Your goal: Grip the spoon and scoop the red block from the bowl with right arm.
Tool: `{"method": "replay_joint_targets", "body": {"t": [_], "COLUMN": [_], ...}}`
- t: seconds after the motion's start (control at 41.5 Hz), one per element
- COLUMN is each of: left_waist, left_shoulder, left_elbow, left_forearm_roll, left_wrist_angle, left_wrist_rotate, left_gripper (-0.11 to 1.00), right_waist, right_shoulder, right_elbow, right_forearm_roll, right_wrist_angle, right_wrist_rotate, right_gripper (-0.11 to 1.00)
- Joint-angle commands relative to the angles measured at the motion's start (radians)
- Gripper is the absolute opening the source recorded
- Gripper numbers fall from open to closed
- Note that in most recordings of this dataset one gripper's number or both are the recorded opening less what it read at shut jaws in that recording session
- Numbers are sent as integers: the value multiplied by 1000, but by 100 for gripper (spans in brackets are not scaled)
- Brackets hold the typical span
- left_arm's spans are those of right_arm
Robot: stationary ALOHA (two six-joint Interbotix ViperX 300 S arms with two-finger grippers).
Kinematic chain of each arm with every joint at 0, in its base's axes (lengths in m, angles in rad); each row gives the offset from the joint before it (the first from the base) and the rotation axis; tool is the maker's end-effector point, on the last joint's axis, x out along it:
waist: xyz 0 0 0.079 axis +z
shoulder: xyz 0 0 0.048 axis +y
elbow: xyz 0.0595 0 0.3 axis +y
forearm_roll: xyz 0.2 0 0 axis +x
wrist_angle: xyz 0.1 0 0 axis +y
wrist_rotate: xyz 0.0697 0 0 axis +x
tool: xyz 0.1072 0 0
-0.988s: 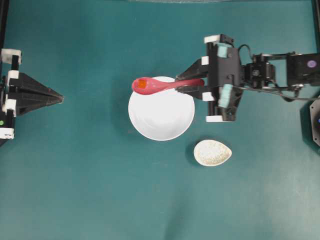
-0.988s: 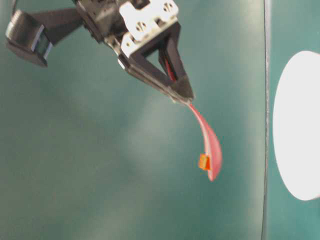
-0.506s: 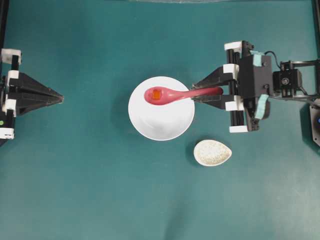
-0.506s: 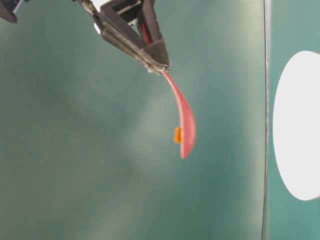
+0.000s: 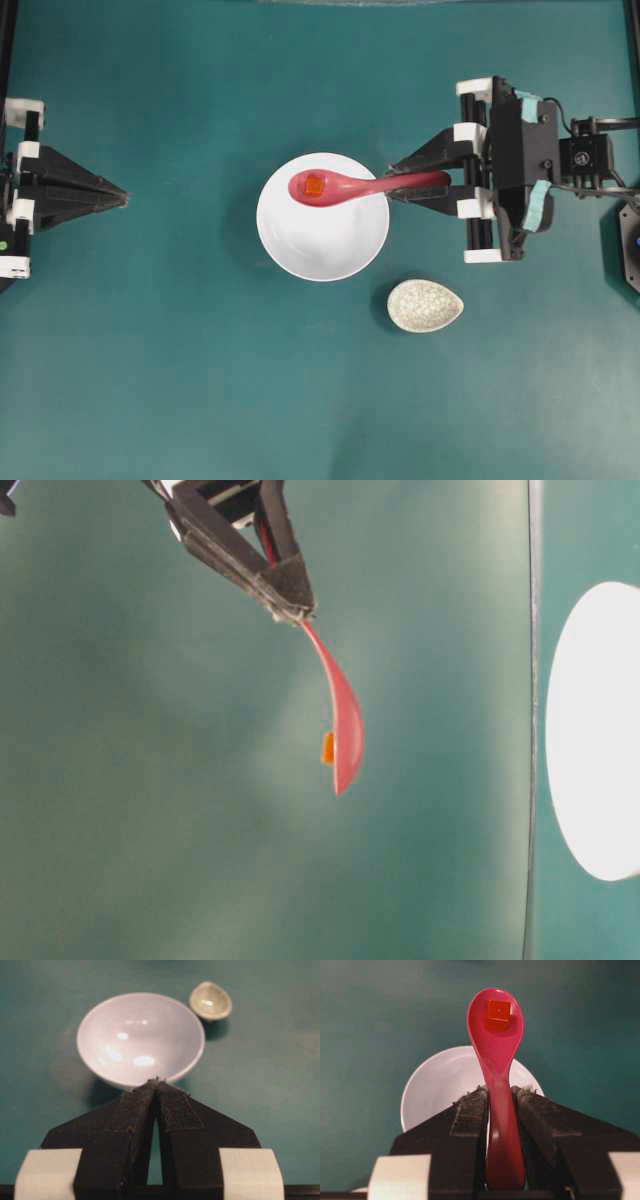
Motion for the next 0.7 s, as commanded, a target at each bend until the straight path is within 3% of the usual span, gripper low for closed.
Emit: {"method": "replay_joint_targets", "body": {"t": [0.0, 0.675], "left_waist": [2, 3], "left_shoulder": [8, 8], "left_elbow": [-26, -21], "left_forearm_roll": [2, 3], "left_wrist_angle": [-11, -3], "left_wrist_rotate": [2, 2], "left_gripper": [0, 0], "right_waist": [2, 3], "right_shoulder": [-18, -18], "right_elbow": [-28, -31], "right_forearm_roll": [3, 2], "right_wrist_angle": [9, 31], "right_wrist_rotate": [2, 2], "right_gripper": [24, 24]}}
